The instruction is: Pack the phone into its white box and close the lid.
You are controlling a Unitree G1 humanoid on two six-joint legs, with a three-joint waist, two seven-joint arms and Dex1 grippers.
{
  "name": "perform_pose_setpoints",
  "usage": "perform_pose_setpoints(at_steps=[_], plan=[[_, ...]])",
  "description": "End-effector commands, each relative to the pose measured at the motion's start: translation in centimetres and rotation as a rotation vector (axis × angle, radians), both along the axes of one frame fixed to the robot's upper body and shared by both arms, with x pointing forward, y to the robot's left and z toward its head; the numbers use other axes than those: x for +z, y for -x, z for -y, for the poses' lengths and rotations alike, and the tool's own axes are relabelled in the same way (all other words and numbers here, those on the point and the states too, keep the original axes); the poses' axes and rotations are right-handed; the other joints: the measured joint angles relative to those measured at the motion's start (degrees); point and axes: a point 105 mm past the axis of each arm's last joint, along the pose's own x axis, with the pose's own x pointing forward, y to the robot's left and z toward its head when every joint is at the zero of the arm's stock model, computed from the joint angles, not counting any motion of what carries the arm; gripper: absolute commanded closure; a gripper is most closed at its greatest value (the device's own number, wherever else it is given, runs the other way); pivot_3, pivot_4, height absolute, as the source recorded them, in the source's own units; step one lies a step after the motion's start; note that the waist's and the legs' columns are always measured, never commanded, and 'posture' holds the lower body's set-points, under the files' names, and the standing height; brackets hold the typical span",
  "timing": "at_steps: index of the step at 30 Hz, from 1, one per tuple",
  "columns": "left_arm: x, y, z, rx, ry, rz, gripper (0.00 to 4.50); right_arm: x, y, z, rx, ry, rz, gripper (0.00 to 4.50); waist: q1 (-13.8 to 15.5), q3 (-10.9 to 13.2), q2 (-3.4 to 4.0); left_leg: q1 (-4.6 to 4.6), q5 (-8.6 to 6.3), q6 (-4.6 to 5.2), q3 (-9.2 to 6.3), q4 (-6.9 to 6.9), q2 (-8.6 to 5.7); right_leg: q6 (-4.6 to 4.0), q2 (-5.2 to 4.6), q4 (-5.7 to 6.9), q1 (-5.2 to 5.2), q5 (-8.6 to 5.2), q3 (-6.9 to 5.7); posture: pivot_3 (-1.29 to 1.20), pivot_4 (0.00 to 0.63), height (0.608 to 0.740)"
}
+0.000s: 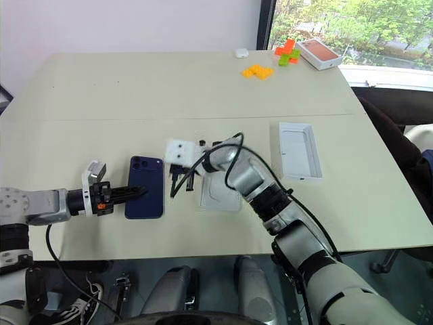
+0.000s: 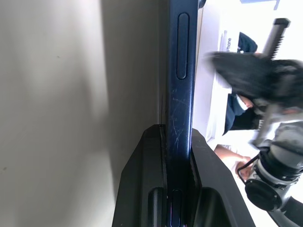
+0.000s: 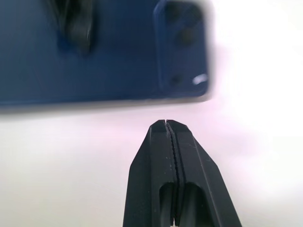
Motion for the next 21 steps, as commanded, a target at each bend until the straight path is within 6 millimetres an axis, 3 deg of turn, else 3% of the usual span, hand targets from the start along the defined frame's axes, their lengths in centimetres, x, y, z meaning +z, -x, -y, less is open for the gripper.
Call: perform_pose_setpoints(at_steps=[1,4,8,12,16,21], plan=[[2.7,-0.5,0.8,-0.02,0.059,0.134,4.5,4.8,0.8,2.0,0.001,-0.22,-0.094,3.66,0.12,0.0,0.0,-0.02,0.0,0.0,-0.01,0.0,0.0,0.0,-0.01,-0.01,0.0,0.0,-0.02,0.0,0.15,0.74],[3.6,-0.9,1.1,-0.013,0.062,0.197,4.5,6.3,1.5,4.1,-0.018,-0.32,-0.176,2.16,0.21,0.0,-0.01,-0.04,0.0,0.01,-0.04,0.0,-0.03,0.0,-0.1,-0.05,0.02,0.0,-0.07,0.0,0.15,0.74],[4.3,-1.8,1.9,0.014,0.068,0.272,4.5,6.3,2.8,8.4,-0.046,-0.374,-0.219,0.14,1.13,0.01,-0.02,-0.04,-0.02,0.02,-0.06,-0.02,-0.03,-0.01,-0.14,-0.11,0.05,-0.01,-0.16,0.0,0.15,0.74],[5.4,-2.2,4.5,-0.045,0.014,0.371,4.5,5.9,4.4,12.8,-0.087,-0.365,-0.208,0.06,1.54,0.06,0.0,-0.08,-0.04,0.08,-0.03,-0.02,-0.08,0.0,-0.2,-0.16,0.06,-0.02,-0.17,0.0,0.15,0.74],[6.8,-2.7,7.6,-0.114,0.089,0.395,4.5,5.6,4.7,17.1,-0.2,-0.352,-0.18,0.06,1.52,0.07,-0.04,-0.08,-0.04,0.12,0.02,0.07,-0.13,0.03,-0.11,-0.2,0.14,-0.02,-0.17,0.0,0.15,0.74],[6.2,-2.5,11.7,-0.182,0.135,0.361,4.5,4.0,6.0,20.4,-0.285,-0.297,-0.185,0.06,1.35,0.07,-0.05,-0.04,-0.09,0.21,0.04,0.08,-0.1,0.14,-0.03,-0.18,0.19,-0.1,-0.13,0.0,0.15,0.74]])
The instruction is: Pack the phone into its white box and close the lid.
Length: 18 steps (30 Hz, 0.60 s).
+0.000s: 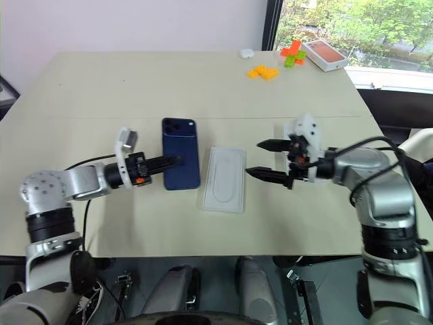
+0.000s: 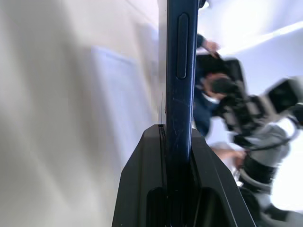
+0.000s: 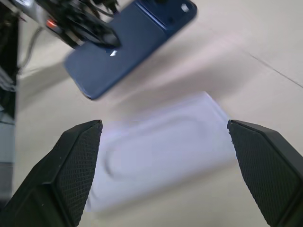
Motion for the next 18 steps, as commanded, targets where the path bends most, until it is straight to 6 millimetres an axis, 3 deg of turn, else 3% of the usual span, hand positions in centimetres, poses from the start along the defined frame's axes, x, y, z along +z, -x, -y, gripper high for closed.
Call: perform_pose_setpoints(at_steps=[1,7,18], plan=[[0.5,-0.1,2.3,-0.031,0.015,0.012,4.5,0.7,1.3,0.8,0.014,-0.001,0.044,0.06,-0.06,0.01,-0.01,-0.01,-0.01,0.01,0.0,0.0,0.02,0.01,0.02,-0.01,-0.01,0.0,0.01,0.0,0.15,0.74],[-1.5,-0.3,4.8,-0.023,-0.014,-0.065,4.5,0.4,1.2,0.7,-0.009,0.035,0.08,0.06,-0.04,0.02,-0.02,0.07,0.02,-0.03,0.14,0.06,0.04,0.02,0.12,0.01,-0.01,-0.01,0.18,0.0,0.15,0.74],[-2.9,0.3,6.2,-0.1,-0.074,-0.136,4.5,0.5,0.1,-0.5,-0.014,0.052,0.124,0.06,0.23,0.02,-0.02,0.01,0.01,-0.01,0.12,0.07,0.01,0.05,0.12,-0.02,-0.01,-0.05,0.23,0.0,0.15,0.74]])
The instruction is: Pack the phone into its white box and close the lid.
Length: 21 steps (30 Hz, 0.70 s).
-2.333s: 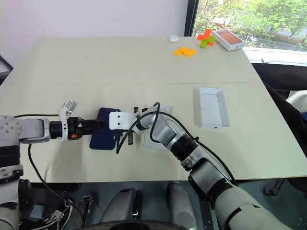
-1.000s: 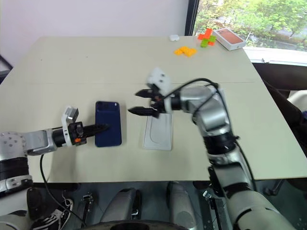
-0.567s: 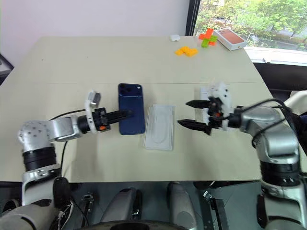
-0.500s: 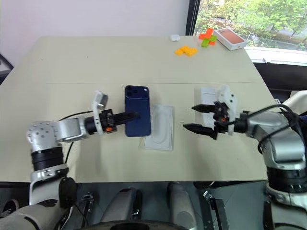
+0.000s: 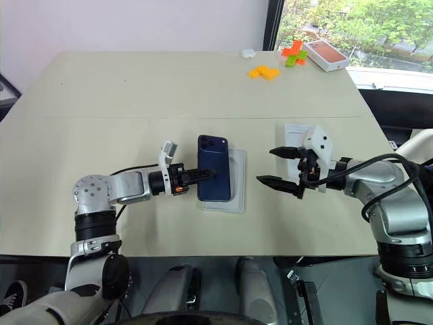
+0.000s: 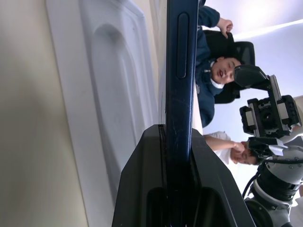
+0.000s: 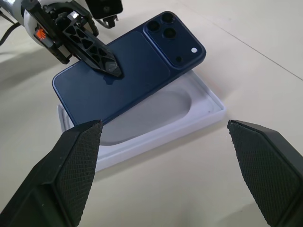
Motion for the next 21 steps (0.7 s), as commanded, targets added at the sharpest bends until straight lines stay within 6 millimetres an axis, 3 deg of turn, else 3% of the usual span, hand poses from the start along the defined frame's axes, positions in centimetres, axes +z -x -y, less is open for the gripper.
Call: perform_pose_setpoints(at_steps=[1,4,13,14,21], plan=[[0.4,0.7,1.2,-0.096,-0.02,0.004,4.5,1.3,-0.2,-0.8,0.026,0.004,0.069,0.06,-0.06,0.0,0.0,0.0,0.0,0.0,0.0,0.01,0.0,0.0,0.0,0.0,0.0,0.0,0.0,0.0,0.15,0.74],[0.0,1.0,1.4,-0.116,-0.036,-0.015,4.5,1.4,-0.5,-1.0,0.028,0.008,0.076,0.06,-0.06,0.0,0.0,0.0,0.0,0.0,-0.02,0.0,0.0,0.01,0.01,0.0,0.0,0.0,0.0,0.0,0.15,0.74],[0.3,0.7,2.1,-0.113,-0.052,-0.009,0.25,1.1,-0.8,-1.1,0.03,0.031,0.092,0.0,-0.04,-0.01,0.0,0.05,0.0,0.0,-0.02,0.01,0.0,0.01,0.01,0.0,0.06,-0.01,0.0,0.0,0.15,0.74],[0.3,0.7,2.1,-0.122,-0.054,-0.009,0.06,1.1,-0.8,-1.1,0.03,0.03,0.092,0.0,-0.04,-0.01,0.0,0.06,0.0,0.0,-0.02,0.01,0.0,0.01,0.01,0.0,0.07,-0.01,0.0,0.0,0.15,0.74],[1.8,2.2,1.7,-0.216,-0.076,0.085,0.06,1.1,-1.1,-1.3,0.028,0.025,0.102,0.0,-0.3,-0.01,0.02,0.09,0.0,-0.01,0.0,-0.01,0.1,0.0,0.14,0.02,0.03,-0.01,0.09,0.0,0.15,0.74]])
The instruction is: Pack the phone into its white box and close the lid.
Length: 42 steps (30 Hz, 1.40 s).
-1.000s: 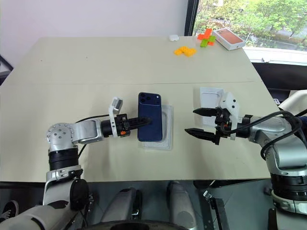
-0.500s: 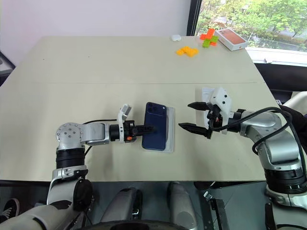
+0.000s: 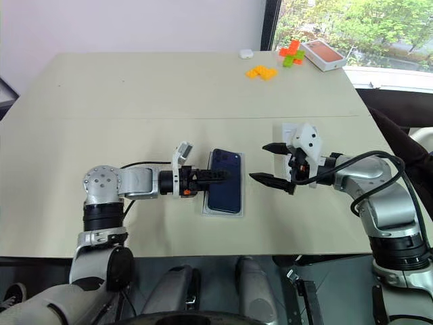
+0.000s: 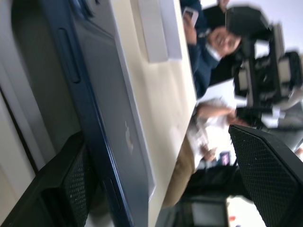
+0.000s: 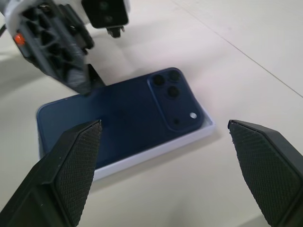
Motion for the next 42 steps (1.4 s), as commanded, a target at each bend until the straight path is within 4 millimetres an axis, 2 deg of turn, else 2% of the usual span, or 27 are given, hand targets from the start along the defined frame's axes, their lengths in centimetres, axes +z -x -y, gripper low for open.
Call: perform_pose_setpoints(at_steps=[1,12,18,20,23,25,27,29,32,37,39,42], plan=[[0.8,0.4,-0.5,-0.017,0.004,0.039,0.06,1.0,-0.1,-0.3,0.017,0.0,0.052,0.0,0.25,0.0,0.0,-0.01,0.0,0.0,0.0,0.0,0.0,0.0,0.0,0.02,-0.02,0.0,0.0,0.0,0.15,0.74],[1.2,-0.1,-4.0,0.052,-0.1,0.108,0.06,1.0,-0.1,-0.7,0.022,0.003,0.043,0.0,0.26,0.0,0.0,-0.02,0.01,-0.01,0.0,0.01,0.0,-0.02,0.0,0.01,-0.02,-0.01,0.0,0.0,0.15,0.74],[0.1,0.4,-4.0,0.055,-0.2,0.196,0.06,0.9,-0.7,-0.8,-0.014,-0.016,0.036,0.0,0.3,0.0,0.0,-0.03,0.01,-0.01,0.03,0.01,-0.01,-0.12,-0.03,0.0,-0.02,-0.06,0.03,0.0,0.15,0.74],[1.0,-0.2,-4.5,0.085,-0.203,0.278,0.06,1.1,-1.1,-0.5,-0.039,-0.013,0.042,0.0,0.32,0.01,0.0,-0.04,0.01,-0.01,0.03,0.01,-0.01,-0.19,-0.03,0.0,-0.02,-0.1,0.03,0.0,0.15,0.74],[3.0,-1.6,-6.0,0.143,-0.213,0.489,0.06,0.6,-2.0,0.9,-0.126,0.094,0.021,0.0,0.26,0.01,0.02,-0.03,0.02,-0.03,0.03,0.01,0.0,-0.23,-0.01,0.0,-0.04,-0.11,0.03,0.0,0.15,0.74],[3.2,-2.1,-7.4,0.115,-0.301,0.621,0.06,1.3,-3.7,1.9,-0.283,0.142,-0.017,0.0,-0.07,0.03,0.03,-0.04,0.02,-0.03,0.14,0.0,0.02,-0.47,-0.01,0.02,-0.11,-0.23,0.06,0.0,0.15,0.74],[3.4,-2.4,-8.1,0.062,-0.372,0.795,0.06,2.7,-5.1,1.9,-0.403,0.134,-0.029,0.0,-0.1,0.06,0.12,-0.02,0.01,-0.02,0.31,-0.05,0.07,-0.54,-0.01,0.02,-0.18,-0.2,0.16,0.0,0.15,0.74],[4.6,-2.8,-8.2,0.059,-0.326,0.87,0.06,2.9,-5.7,1.9,-0.476,0.149,-0.056,0.0,0.27,0.06,0.12,-0.05,0.01,-0.02,0.36,-0.08,0.12,-0.57,0.01,0.02,-0.23,-0.21,0.18,0.0,0.15,0.74],[6.2,-2.9,-7.9,0.041,-0.254,0.997,0.06,1.7,-6.5,3.0,-0.595,0.178,-0.139,0.0,1.09,0.04,0.05,-0.18,-0.02,0.03,0.22,-0.06,0.13,-0.59,0.03,-0.05,-0.23,-0.23,0.08,0.0,0.15,0.74],[6.5,-2.6,-7.2,0.015,-0.185,1.051,0.06,0.8,-6.7,3.9,-0.671,0.137,-0.296,0.0,1.57,0.06,0.09,-0.29,-0.21,0.39,0.33,-0.02,-0.01,-0.56,-0.17,-0.22,-0.23,-0.2,0.08,0.0,0.15,0.74],[6.4,-2.7,-6.9,0.036,-0.152,1.048,0.06,0.4,-7.6,5.7,-0.768,0.215,-0.28,0.0,1.45,0.07,0.1,-0.27,-0.3,0.54,0.48,0.01,-0.05,-0.53,-0.25,-0.24,-0.23,-0.19,0.11,0.0,0.15,0.74],[6.4,-2.8,-6.4,0.048,-0.13,1.051,0.06,-0.1,-7.5,5.8,-0.769,0.249,-0.312,0.0,1.34,0.06,0.1,-0.27,-0.36,0.65,0.59,0.02,-0.08,-0.51,-0.29,-0.31,-0.22,-0.18,0.16,0.0,0.15,0.74]])
